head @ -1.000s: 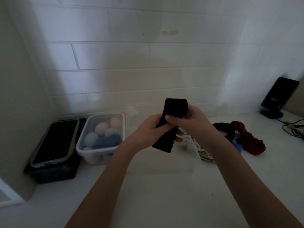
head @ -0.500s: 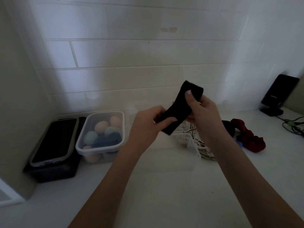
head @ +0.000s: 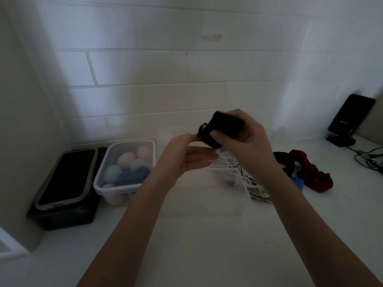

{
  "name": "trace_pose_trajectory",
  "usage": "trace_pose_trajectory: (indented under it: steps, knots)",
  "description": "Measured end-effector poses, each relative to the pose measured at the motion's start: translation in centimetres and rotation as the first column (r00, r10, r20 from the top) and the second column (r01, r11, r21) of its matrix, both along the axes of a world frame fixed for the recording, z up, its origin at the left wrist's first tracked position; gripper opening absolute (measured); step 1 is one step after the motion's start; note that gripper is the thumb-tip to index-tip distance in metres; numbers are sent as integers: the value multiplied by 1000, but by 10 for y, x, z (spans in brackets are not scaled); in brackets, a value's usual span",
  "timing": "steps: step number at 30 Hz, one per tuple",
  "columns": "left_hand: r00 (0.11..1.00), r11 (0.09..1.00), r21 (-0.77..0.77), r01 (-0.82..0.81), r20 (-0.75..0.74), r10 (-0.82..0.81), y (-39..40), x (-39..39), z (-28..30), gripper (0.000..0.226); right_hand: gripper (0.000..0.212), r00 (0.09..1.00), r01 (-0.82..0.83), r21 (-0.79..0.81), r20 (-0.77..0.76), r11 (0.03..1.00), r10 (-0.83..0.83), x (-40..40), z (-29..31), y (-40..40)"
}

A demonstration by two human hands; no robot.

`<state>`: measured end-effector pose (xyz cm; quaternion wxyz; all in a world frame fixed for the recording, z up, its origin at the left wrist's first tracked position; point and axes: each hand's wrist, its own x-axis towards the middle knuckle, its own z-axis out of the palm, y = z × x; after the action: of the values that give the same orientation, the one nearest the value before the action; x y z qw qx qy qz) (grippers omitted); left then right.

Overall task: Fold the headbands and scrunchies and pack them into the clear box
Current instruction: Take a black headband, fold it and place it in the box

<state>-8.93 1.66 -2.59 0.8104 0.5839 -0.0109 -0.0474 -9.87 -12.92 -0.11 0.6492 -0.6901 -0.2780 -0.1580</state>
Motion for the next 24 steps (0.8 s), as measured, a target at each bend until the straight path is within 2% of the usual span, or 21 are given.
trace_pose_trajectory:
  steps: [1,3,6,8,11,13,15,18,20,24]
  knots:
    - [999,995,-94,25,-27,-28,3,2,0,25,23,998,-6,-82,68,997,12,-2,-2,3]
    - [999,985,-166,50,25,-46,9,6,-3,31,28,970,39,-281,239,959,31,-6,-10,7]
    - [998,984,-171,48,55,-39,14,9,-10,26,37,877,185,-569,463,801,126,-7,-21,14]
    - [994,970,-217,110,39,-104,18,11,-12,29,41,834,258,-642,525,722,169,-4,-28,18]
    - [986,955,-251,158,93,-139,21,13,-13,33,30,784,340,-637,598,692,166,-1,-35,21]
    - [987,970,-215,110,141,-81,20,12,-14,25,20,803,313,-628,576,713,155,-1,-36,20]
    - [984,980,-190,66,177,-32,18,10,-13,22,19,881,223,-561,466,798,82,-2,-32,20]
    - [975,995,-95,15,223,6,13,9,-13,22,13,983,98,-266,177,959,-52,0,-25,16]
    - [967,1000,16,11,253,-14,7,6,-13,25,17,997,76,-150,17,986,-75,3,-21,12]
    - [963,990,129,51,256,-83,-2,2,-15,30,17,987,161,-157,-1,975,-163,10,-20,5]
